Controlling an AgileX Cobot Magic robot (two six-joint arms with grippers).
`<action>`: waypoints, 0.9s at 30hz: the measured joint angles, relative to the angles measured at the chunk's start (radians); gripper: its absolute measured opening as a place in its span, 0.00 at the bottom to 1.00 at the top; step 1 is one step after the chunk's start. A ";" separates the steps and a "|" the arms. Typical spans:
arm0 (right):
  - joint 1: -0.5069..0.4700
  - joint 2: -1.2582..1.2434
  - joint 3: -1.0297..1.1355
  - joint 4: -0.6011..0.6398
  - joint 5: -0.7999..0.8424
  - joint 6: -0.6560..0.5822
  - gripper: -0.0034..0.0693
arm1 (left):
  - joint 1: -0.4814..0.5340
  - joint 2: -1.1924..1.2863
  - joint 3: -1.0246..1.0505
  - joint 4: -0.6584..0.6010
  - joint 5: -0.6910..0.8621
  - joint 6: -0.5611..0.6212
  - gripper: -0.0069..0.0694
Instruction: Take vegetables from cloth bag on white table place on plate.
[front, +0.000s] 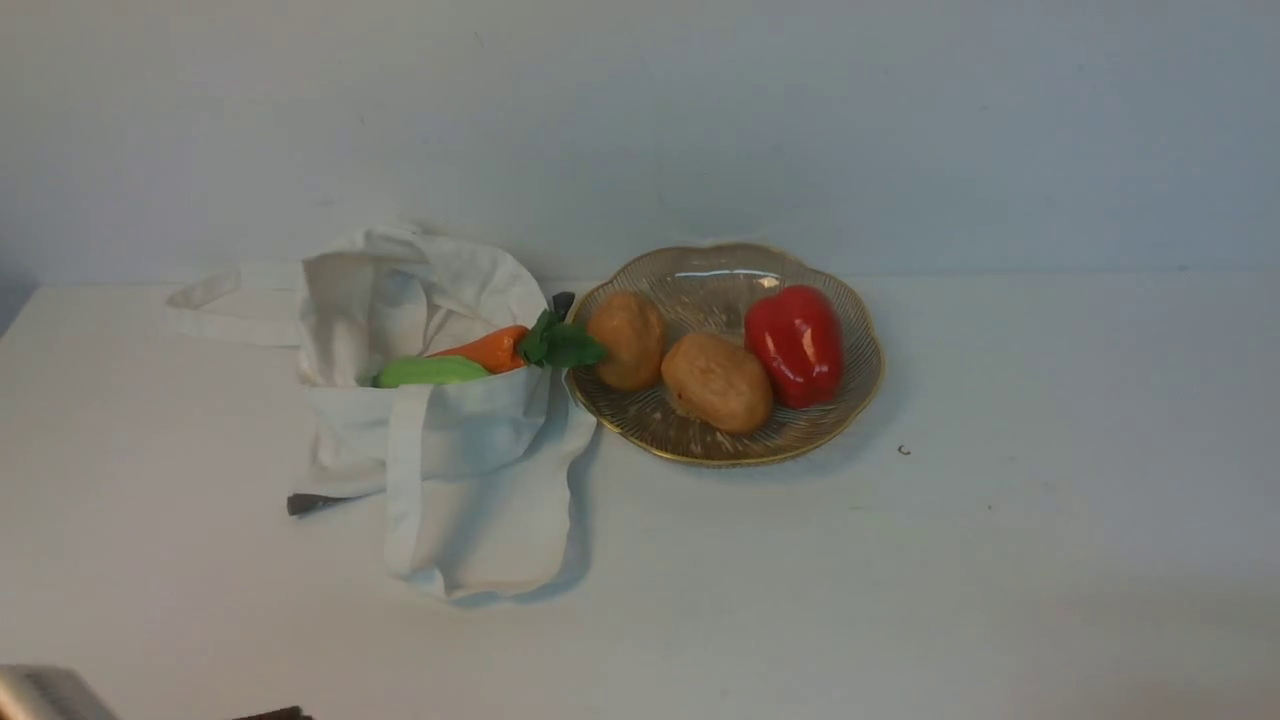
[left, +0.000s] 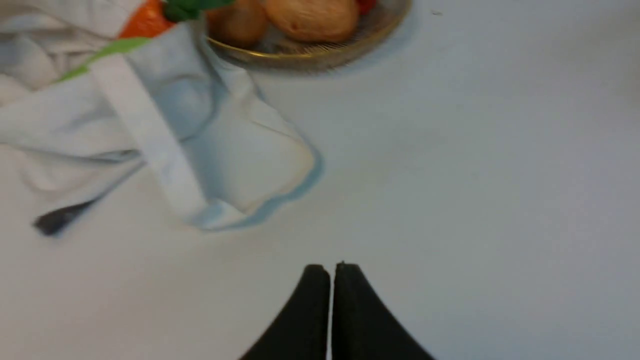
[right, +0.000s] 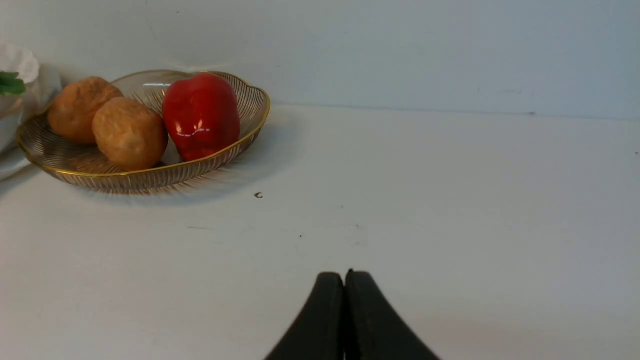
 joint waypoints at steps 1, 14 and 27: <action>0.000 0.000 0.000 0.000 0.000 0.000 0.03 | 0.027 -0.024 0.014 0.026 -0.003 -0.022 0.08; 0.000 0.000 0.000 0.000 0.000 0.000 0.03 | 0.306 -0.298 0.185 0.178 -0.015 -0.185 0.08; 0.000 0.000 0.000 0.000 0.000 0.000 0.03 | 0.356 -0.301 0.188 0.190 -0.008 -0.190 0.08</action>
